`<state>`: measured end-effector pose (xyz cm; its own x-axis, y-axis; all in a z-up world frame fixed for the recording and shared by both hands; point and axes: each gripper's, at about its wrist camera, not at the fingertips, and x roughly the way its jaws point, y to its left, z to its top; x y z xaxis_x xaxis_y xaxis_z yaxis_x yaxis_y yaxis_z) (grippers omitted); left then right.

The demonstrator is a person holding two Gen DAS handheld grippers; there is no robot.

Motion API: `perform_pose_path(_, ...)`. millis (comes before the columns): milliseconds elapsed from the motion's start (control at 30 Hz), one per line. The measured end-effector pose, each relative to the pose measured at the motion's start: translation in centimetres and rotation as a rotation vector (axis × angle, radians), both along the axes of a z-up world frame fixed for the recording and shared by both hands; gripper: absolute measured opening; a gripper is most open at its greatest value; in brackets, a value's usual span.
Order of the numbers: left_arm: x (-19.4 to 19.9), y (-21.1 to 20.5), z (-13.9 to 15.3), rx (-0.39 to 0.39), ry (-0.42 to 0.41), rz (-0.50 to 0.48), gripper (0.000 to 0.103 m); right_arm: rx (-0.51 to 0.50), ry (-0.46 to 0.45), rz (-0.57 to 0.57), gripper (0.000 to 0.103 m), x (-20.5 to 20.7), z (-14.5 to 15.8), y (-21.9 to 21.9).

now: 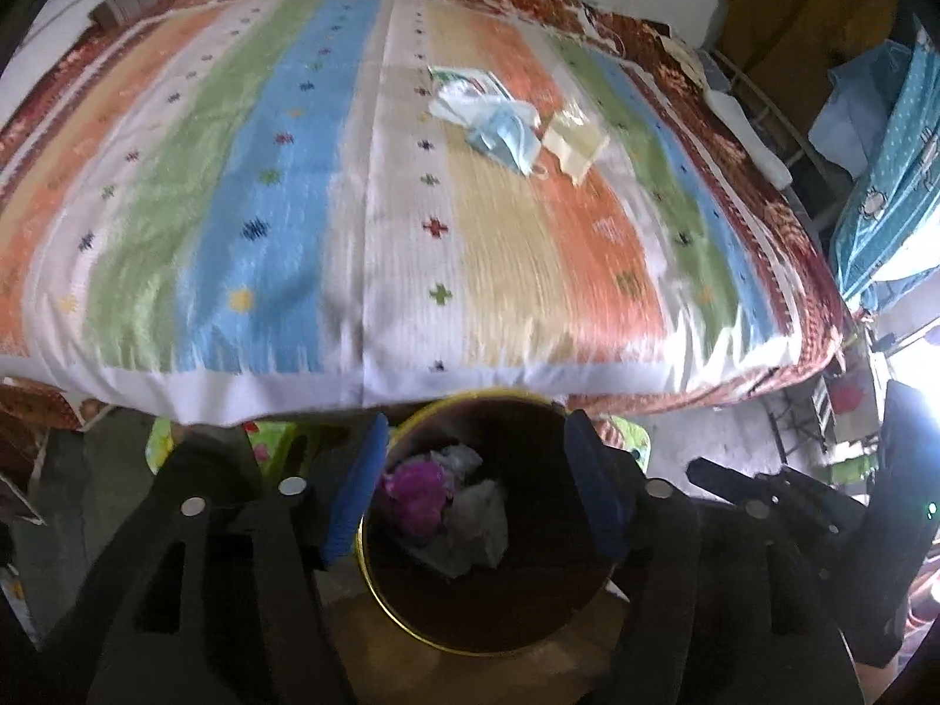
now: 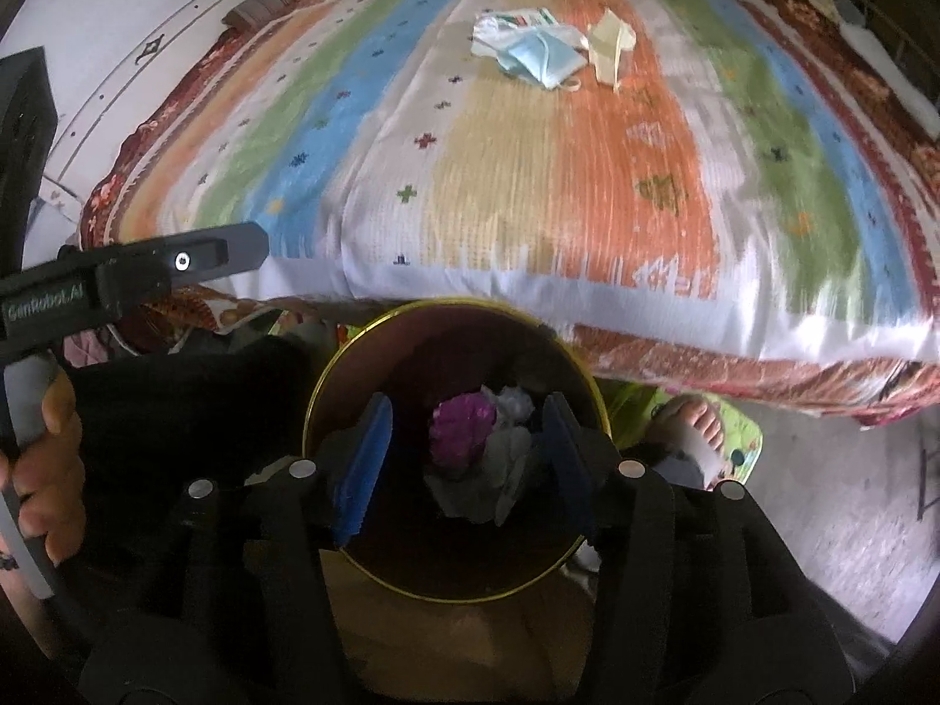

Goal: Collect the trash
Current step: 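Move both open tools back to the mask and tissue on the blanket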

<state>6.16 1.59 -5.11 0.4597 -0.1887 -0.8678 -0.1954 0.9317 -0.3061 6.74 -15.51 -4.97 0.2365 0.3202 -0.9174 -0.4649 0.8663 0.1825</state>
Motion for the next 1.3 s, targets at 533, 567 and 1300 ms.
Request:
perform_pose_path(533,4.2,2.3,3.6,0.018,-0.122,0.060,0.083,0.027,-0.144,0.003,0.071,3.7,4.2,1.2)
perform_pose_path(567,4.7,2.5,3.6,0.024,-0.126,0.066,0.084,0.023,-0.154,0.005,0.071,4.0,4.4,1.3)
perform_pose_path(1300,11.4,4.8,2.4,0.117,-0.170,0.073,0.097,0.021,-0.198,0.032,0.094,9.5,4.7,4.1)
